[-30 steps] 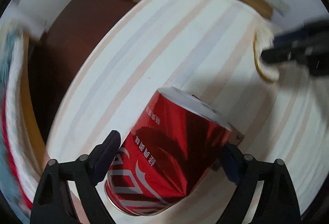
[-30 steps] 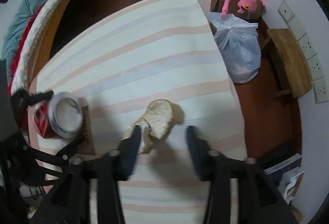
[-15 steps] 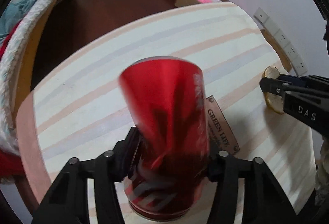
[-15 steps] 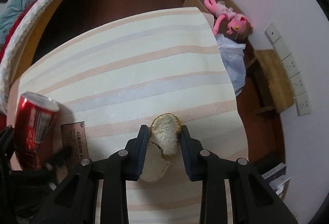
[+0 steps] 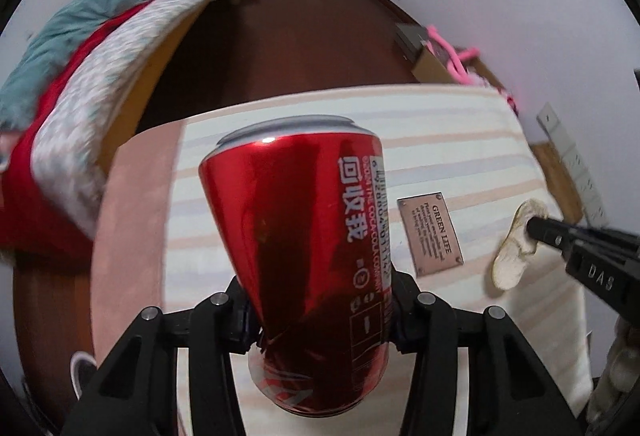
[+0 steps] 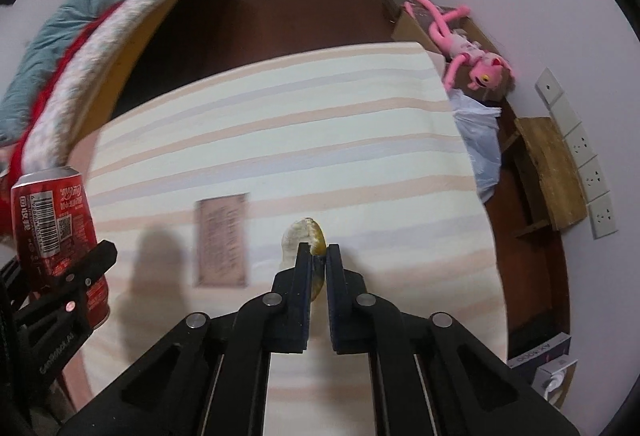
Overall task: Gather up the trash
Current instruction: 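Grasp the red Coca-Cola can with the left tool while the right tool grasps the bread crust, then carry the can and crust over the white bin and open both tools to drop them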
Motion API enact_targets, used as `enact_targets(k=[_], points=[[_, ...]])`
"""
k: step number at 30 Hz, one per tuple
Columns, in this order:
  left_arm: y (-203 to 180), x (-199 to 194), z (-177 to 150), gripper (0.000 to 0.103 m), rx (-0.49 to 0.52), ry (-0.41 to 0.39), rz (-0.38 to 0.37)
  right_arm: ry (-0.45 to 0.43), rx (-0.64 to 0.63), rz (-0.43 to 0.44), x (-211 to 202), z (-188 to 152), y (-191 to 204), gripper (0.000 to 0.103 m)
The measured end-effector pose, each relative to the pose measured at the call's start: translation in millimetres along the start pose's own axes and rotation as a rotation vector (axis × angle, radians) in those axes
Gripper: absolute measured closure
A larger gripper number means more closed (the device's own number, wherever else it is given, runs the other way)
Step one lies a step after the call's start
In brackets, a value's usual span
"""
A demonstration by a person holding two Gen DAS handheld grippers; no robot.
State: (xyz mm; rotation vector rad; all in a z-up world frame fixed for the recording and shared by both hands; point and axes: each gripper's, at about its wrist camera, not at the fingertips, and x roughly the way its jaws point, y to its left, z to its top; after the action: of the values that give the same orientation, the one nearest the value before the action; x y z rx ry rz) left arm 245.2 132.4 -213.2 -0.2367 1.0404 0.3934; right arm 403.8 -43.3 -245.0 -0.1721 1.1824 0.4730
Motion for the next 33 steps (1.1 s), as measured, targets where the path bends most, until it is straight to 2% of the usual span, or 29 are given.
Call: enact_targets(k=[10, 16, 21, 27, 30, 33], points=[[70, -102, -53, 0.060, -0.149, -0.112, 0.048, -0.094, -0.107, 0.130, -89, -36, 63, 0.097], [133, -162, -85, 0.060, -0.239, -0.167, 0.103, -0.132, -0.219, 0.232, -143, -63, 134, 0.097], [192, -203, -118, 0.060, -0.318, -0.199, 0.163, -0.137, -0.321, 0.327, -168, -91, 215, 0.097], [271, -224, -161, 0.060, -0.419, -0.179, 0.240, -0.095, -0.463, 0.433, -174, -136, 328, 0.097], [312, -219, -188, 0.060, -0.487, -0.138, 0.262, -0.045, -0.528, 0.472, -161, -160, 381, 0.097], [357, -198, -214, 0.060, -0.566, -0.068, 0.247, 0.020, -0.589, 0.490, -134, -187, 432, 0.097]])
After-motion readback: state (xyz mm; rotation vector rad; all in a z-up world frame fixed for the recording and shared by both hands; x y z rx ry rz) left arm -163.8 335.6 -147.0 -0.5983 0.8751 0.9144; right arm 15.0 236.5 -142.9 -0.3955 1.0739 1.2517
